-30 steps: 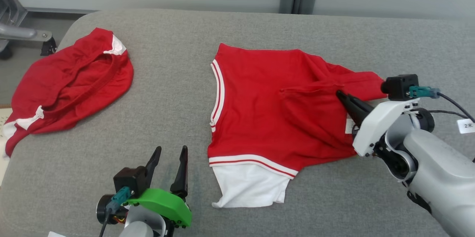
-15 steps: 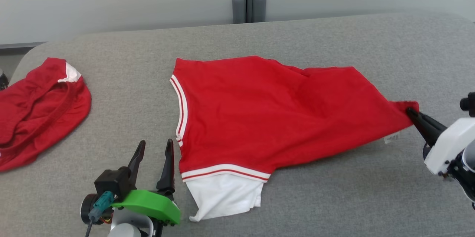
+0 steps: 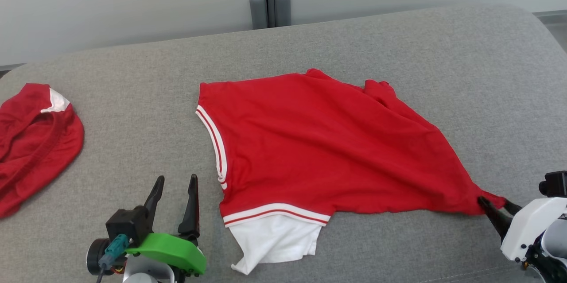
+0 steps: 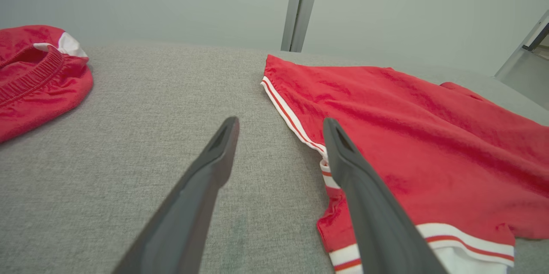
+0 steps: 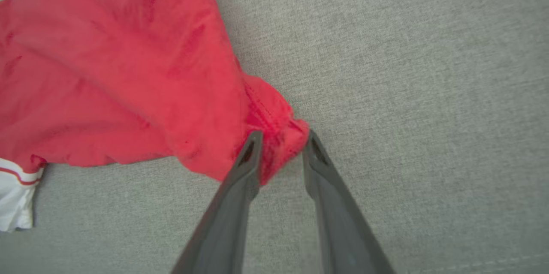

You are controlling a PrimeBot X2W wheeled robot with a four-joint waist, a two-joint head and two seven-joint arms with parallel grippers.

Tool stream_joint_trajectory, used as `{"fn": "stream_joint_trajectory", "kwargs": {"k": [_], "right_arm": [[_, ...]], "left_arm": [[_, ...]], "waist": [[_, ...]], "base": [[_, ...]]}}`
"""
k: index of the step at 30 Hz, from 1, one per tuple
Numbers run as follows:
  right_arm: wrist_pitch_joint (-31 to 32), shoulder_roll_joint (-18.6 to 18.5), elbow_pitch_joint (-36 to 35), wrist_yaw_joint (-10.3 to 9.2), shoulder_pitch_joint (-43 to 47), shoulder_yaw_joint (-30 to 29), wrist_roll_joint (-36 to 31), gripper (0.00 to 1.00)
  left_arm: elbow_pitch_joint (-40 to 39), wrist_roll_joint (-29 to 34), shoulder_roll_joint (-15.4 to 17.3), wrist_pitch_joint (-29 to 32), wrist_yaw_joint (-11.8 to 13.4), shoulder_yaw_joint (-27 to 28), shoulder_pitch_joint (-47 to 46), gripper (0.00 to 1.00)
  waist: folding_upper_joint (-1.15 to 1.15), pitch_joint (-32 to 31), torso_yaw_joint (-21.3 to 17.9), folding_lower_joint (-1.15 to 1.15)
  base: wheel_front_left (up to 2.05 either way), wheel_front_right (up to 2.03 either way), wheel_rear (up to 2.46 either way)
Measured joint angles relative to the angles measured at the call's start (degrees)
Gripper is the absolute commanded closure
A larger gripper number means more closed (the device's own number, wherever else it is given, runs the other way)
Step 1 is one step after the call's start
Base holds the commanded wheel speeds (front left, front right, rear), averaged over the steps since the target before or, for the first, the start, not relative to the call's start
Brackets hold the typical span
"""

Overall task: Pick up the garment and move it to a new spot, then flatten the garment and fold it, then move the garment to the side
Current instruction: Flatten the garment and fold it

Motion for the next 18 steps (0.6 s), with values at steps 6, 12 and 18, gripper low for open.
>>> {"fn": "stream_joint_trajectory", "kwargs": {"k": [6,12,18], "right_arm": [[-6.57,3.81,-2.75,0.00,0.00,-8.86,-7.95,0.00],[-14.61,10.40,-10.29,0.00,-0.04,-13.07,-14.34,0.00],[-23.99,15.22,-13.70,0.00,0.04,-13.04,-18.73,0.00]], "left_arm": [[-0.64,0.14,0.14,0.01,0.08,1.55,-0.01,0.00],[-4.93,2.01,0.94,0.00,0.27,4.41,1.42,0.00],[-5.06,2.11,0.60,0.43,-1.71,2.81,2.85,0.00]], "waist": [[0.00,-0.56,0.49,0.00],[0.00,-2.79,1.30,0.00],[0.00,-3.85,2.56,0.00]], "base": [[0.00,0.00,0.00],[0.00,0.00,0.00],[0.00,0.00,0.00]]}}
